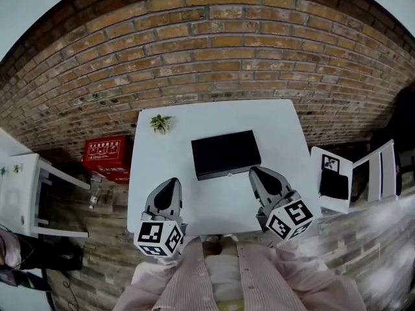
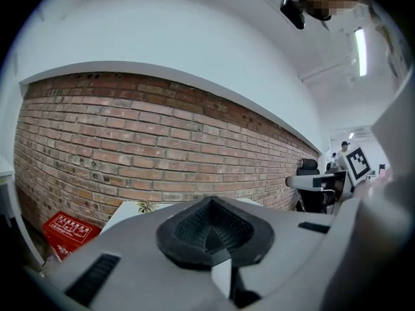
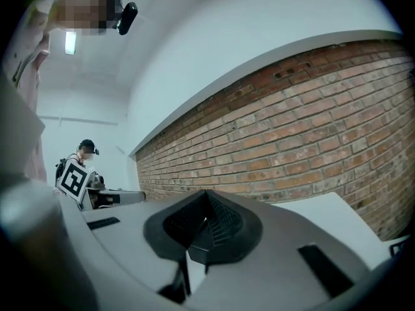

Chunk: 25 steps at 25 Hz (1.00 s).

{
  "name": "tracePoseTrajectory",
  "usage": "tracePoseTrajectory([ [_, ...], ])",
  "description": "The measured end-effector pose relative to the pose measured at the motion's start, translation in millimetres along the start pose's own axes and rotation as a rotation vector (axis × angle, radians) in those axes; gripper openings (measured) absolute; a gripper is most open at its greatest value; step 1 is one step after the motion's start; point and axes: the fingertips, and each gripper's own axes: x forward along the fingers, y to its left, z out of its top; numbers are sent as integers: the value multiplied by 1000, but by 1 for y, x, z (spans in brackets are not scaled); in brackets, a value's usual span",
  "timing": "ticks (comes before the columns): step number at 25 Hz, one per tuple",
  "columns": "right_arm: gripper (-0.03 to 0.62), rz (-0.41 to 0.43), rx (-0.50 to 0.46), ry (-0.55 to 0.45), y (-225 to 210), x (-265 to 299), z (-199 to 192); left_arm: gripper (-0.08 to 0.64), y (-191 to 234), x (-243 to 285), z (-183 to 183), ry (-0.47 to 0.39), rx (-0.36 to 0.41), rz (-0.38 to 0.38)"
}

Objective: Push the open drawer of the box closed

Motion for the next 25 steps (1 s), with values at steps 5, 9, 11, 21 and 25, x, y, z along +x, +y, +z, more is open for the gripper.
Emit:
tracePoseTrajectory([
  [5,3,-9,-24,-15,-3,-4,7,-5,1,-6,14,-41,11,17],
  [9,3,-18,-32,-19,-5,-6,8,-5,6,-7,17,-49,14,33],
  [11,3,-21,-33,-24,-7,-7,9,-5,7,-8,18,-53,13,42],
  [21,3,-70,-48,-26,-23,-15,12,-5,2,-2,17,-42,15,53],
  [25,3,-90,-59,-21,-30,-18,10,-5,-1,1,18,-43,22,60],
])
